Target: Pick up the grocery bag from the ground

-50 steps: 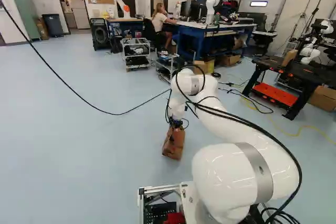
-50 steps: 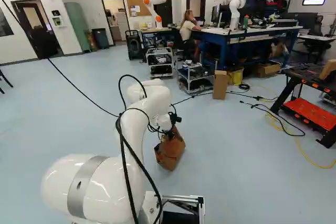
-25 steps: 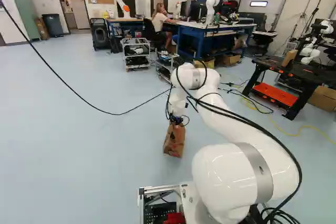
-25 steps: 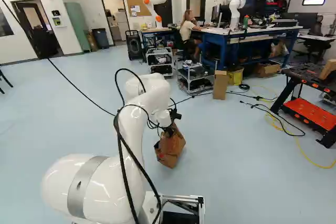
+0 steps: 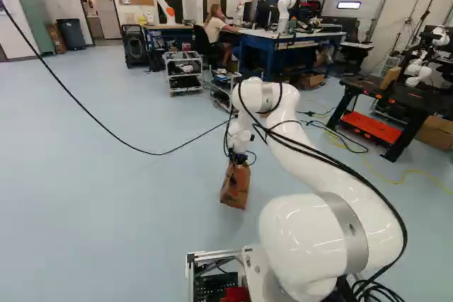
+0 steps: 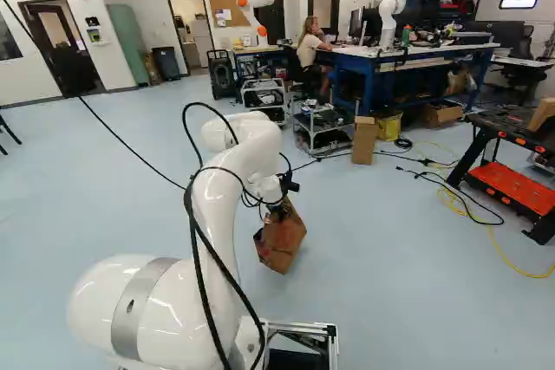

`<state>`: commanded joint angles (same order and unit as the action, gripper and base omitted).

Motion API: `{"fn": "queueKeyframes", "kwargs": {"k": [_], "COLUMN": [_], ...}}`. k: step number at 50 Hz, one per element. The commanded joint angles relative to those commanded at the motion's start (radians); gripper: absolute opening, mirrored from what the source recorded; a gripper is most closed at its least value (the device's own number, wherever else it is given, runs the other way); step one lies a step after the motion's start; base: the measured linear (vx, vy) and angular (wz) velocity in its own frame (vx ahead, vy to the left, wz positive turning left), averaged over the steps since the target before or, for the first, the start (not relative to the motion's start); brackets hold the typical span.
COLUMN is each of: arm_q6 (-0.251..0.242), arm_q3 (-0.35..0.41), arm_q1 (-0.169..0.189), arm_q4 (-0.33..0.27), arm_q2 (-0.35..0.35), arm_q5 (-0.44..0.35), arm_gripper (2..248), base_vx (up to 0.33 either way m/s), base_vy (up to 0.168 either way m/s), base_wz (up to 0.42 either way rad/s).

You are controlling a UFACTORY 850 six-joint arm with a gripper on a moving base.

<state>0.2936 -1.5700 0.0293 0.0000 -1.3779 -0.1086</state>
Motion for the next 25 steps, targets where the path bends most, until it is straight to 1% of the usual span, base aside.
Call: {"fn": "queueKeyframes", "kwargs": {"k": [25], "arm_q6": [0.000], "arm_q3": [0.077], "arm_q1": [0.000], "arm_q4": [0.000], "arm_q2": [0.090], "arm_q5": [0.000], "arm_gripper": [30], "base_vx": [0.000], "base_vy": [0.000], "base_wz": [0.000]}}
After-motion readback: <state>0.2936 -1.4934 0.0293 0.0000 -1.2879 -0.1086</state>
